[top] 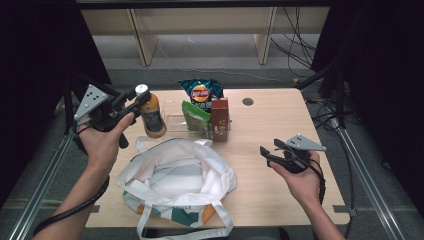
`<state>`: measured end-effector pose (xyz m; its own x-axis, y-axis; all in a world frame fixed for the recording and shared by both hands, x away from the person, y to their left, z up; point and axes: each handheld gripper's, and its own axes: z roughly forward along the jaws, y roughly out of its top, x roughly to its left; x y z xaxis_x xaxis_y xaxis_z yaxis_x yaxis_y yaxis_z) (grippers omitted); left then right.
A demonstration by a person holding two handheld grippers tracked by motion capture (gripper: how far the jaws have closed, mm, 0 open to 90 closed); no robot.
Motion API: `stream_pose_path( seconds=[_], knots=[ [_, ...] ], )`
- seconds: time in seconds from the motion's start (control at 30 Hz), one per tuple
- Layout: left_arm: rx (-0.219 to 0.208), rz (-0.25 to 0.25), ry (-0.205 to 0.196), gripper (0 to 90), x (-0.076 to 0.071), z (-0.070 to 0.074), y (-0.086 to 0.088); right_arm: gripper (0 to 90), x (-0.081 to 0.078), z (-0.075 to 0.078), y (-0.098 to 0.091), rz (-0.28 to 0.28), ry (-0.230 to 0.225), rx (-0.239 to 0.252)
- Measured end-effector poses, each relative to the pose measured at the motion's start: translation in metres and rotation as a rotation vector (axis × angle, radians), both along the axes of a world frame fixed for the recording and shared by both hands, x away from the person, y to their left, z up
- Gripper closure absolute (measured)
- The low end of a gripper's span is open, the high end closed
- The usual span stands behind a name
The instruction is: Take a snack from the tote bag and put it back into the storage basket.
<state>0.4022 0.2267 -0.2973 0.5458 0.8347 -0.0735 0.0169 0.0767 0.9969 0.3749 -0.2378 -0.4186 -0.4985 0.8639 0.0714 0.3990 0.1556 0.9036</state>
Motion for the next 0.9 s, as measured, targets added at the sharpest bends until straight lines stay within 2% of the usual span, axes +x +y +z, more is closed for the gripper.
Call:
stream_pose_path(
  seconds=[0.03,0.23,0.27,0.3,0.37,0.47,0.5,0.67,0.7,0.87,0.9],
  knots=[
    [-0.002,0.001,0.0,59.0,0.001,0.0,0.0,40.0,-0.001,0.001,0.0,-0.004,0.013,-0.008],
    [-0.003,0.006,-0.002,59.0,0.007,-0.002,0.001,40.0,-0.001,0.001,-0.001,-0.01,0.012,-0.01],
    [-0.005,0.006,-0.001,59.0,0.008,-0.003,0.001,40.1,-0.001,0.0,-0.001,-0.011,0.01,-0.008],
    [-0.004,0.008,-0.001,59.0,0.01,-0.003,0.001,40.1,0.001,0.0,-0.003,0.0,-0.012,-0.024],
    [-0.001,0.012,0.0,59.0,0.012,-0.004,0.002,40.1,0.002,0.0,-0.003,0.008,-0.015,-0.013],
    [0.002,0.018,0.001,59.0,0.016,-0.006,0.002,40.1,0.001,0.0,-0.002,-0.003,0.002,-0.017],
    [0.004,0.017,0.0,59.1,0.017,-0.007,0.002,40.0,-0.001,0.001,0.0,-0.015,0.024,-0.001],
    [0.011,0.019,-0.002,59.0,0.021,-0.011,0.002,40.1,0.001,-0.001,-0.001,-0.007,-0.006,-0.004],
    [0.014,0.021,-0.001,59.0,0.022,-0.012,0.002,40.0,-0.001,0.001,-0.001,-0.017,0.016,-0.001],
    [0.012,0.025,0.01,59.0,0.028,-0.017,0.002,40.0,-0.001,0.0,-0.001,-0.011,0.015,-0.007],
    [0.01,0.025,0.011,59.0,0.029,-0.018,0.002,40.0,-0.001,0.001,-0.001,-0.01,0.026,-0.005]
  ],
)
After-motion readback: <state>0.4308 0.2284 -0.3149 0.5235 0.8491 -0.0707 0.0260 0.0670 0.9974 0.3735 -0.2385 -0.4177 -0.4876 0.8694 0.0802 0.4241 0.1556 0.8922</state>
